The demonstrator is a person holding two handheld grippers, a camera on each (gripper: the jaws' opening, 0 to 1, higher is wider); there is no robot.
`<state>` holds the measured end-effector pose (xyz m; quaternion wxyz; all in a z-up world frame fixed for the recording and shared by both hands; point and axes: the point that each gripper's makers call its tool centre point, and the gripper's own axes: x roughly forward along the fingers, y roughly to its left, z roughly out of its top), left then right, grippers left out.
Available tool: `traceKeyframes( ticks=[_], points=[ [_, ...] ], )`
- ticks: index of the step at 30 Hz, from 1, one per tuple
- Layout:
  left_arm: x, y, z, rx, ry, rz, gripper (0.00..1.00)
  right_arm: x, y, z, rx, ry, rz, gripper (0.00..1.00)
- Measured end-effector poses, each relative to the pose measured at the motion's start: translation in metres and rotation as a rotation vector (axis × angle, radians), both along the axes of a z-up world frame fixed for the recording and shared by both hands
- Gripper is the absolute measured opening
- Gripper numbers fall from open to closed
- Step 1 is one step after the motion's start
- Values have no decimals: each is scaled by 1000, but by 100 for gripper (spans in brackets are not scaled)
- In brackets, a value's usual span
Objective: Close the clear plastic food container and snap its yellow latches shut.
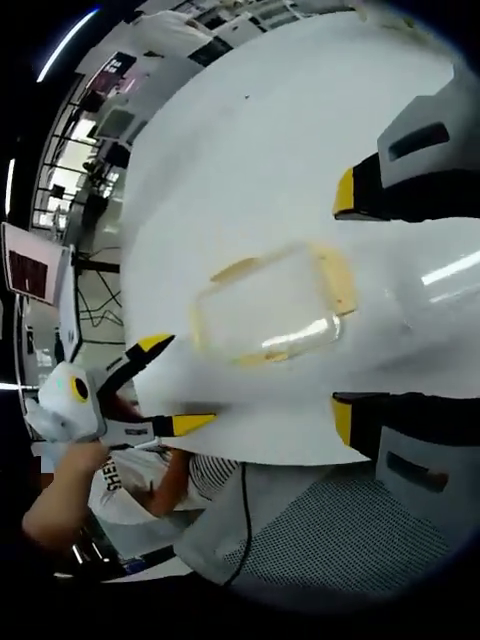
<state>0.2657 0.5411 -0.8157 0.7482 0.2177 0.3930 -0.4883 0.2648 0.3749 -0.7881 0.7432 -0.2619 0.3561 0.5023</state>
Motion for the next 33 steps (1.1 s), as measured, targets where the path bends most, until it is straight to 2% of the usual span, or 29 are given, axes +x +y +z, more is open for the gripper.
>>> traceKeyframes(
  ticks=[2, 4, 9, 12, 18, 25, 33],
  points=[
    [2, 4, -4, 38, 6, -46, 66, 3, 2, -4, -7, 28, 13, 67],
    [6, 7, -7, 79, -18, -88, 65, 4, 3, -7, -20, 41, 32, 65],
    [14, 11, -13, 116, -8, -132, 64, 12, 4, -18, -70, 49, 73, 65],
    [19, 11, -14, 127, -8, -165, 62, 15, 6, -21, -68, 61, 79, 68],
    [30, 7, -19, 144, -11, -204, 59, 20, 3, -31, -123, 78, 116, 61],
    [42, 10, -23, 205, -33, -277, 58, 21, 2, -42, -179, 79, 171, 61],
    [45, 5, -30, 228, -25, -337, 54, 27, 2, -52, -241, 75, 217, 57]
  ],
)
